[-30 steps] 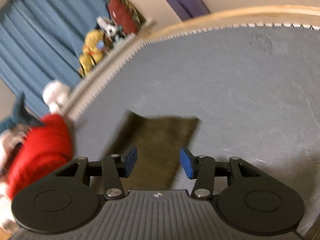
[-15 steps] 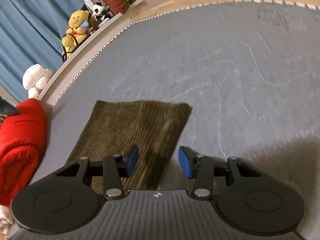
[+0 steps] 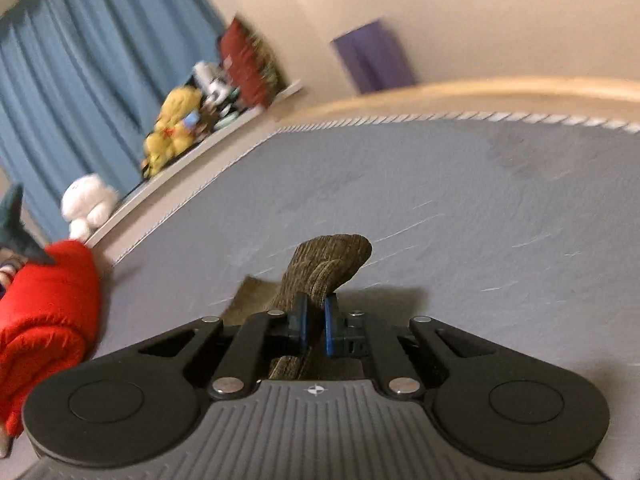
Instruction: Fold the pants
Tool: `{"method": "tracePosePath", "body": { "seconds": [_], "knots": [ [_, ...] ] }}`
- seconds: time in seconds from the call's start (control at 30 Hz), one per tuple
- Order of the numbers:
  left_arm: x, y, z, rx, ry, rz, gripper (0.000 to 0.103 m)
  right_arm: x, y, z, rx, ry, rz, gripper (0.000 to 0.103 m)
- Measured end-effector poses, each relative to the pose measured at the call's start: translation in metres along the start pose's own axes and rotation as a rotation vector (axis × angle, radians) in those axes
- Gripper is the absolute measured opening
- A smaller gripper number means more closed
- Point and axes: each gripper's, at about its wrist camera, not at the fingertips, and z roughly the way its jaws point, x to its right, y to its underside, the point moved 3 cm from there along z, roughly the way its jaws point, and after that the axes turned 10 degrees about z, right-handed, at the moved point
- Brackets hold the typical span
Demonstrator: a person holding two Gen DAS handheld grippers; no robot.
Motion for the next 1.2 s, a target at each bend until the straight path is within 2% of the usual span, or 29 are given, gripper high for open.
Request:
{"method": "tracePosePath", "body": {
  "seconds": [0.1,0.17,0.23,0.27,0.3,0.33,0.37,0.4,0.6,0.67,0.73,0.8,0.83,0.9,1.0,1.1,1.13,1.2],
  "knots": [
    [0.009,0.003,-0.006,0.010,0.134,0.002,0.014,0.047,-0.001,-0.031,0.034,0.138,0.042,0.008],
    [0.012,0.003,-0.005,-0.016,0.126,0.004,0.021,0.079,0.007,-0.030,-0.044,0.199,0.074,0.008],
    [0.008,0.001,-0.009,-0.025,0.103,-0.024,0.031,0.105,0.015,-0.020,-0.157,0.242,0.123,0.017],
    [0.007,0.000,-0.014,-0.012,0.108,-0.044,0.033,0.113,0.011,-0.025,-0.159,0.196,0.149,0.017],
    [0.004,-0.004,-0.021,0.008,0.117,-0.059,0.034,0.116,0.005,-0.033,-0.144,0.206,0.152,0.021],
    [0.002,-0.007,-0.031,0.032,0.125,-0.070,0.038,0.117,-0.003,-0.046,-0.106,0.233,0.140,0.026],
    [0.000,-0.010,-0.038,0.046,0.126,-0.077,0.047,0.118,-0.012,-0.059,-0.079,0.224,0.131,0.028],
    [0.000,-0.012,-0.047,0.058,0.119,-0.080,0.049,0.118,-0.020,-0.070,-0.074,0.198,0.124,0.029],
    [0.008,-0.035,-0.119,0.149,0.016,-0.114,0.050,0.110,-0.066,-0.144,-0.023,0.124,0.082,0.029],
    [0.014,-0.044,-0.151,0.175,-0.049,-0.131,0.050,0.098,-0.072,-0.174,-0.001,0.086,0.071,0.031],
    [0.018,-0.046,-0.181,0.209,-0.102,-0.178,0.050,0.081,-0.072,-0.209,0.023,0.018,0.042,0.038],
    [0.027,-0.039,-0.207,0.230,-0.122,-0.255,0.050,0.064,-0.069,-0.239,0.042,-0.041,-0.002,0.047],
    [0.032,-0.037,-0.217,0.228,-0.129,-0.276,0.050,0.054,-0.062,-0.256,0.043,-0.081,-0.032,0.051],
    [0.056,-0.022,-0.233,0.197,-0.137,-0.285,0.050,0.033,-0.037,-0.281,0.008,-0.158,-0.118,0.052],
    [0.103,-0.003,-0.237,0.112,-0.093,-0.157,0.049,0.005,0.014,-0.308,-0.092,-0.276,-0.311,0.052],
    [0.145,0.021,-0.225,0.048,-0.023,-0.042,0.049,-0.020,0.095,-0.334,-0.228,-0.411,-0.592,0.052],
    [0.159,0.031,-0.214,0.003,0.011,-0.009,0.049,-0.027,0.126,-0.343,-0.273,-0.473,-0.698,0.052],
    [0.184,0.048,-0.202,-0.066,0.035,0.087,0.049,-0.031,0.178,-0.356,-0.342,-0.557,-0.843,0.050]
  ]
}}
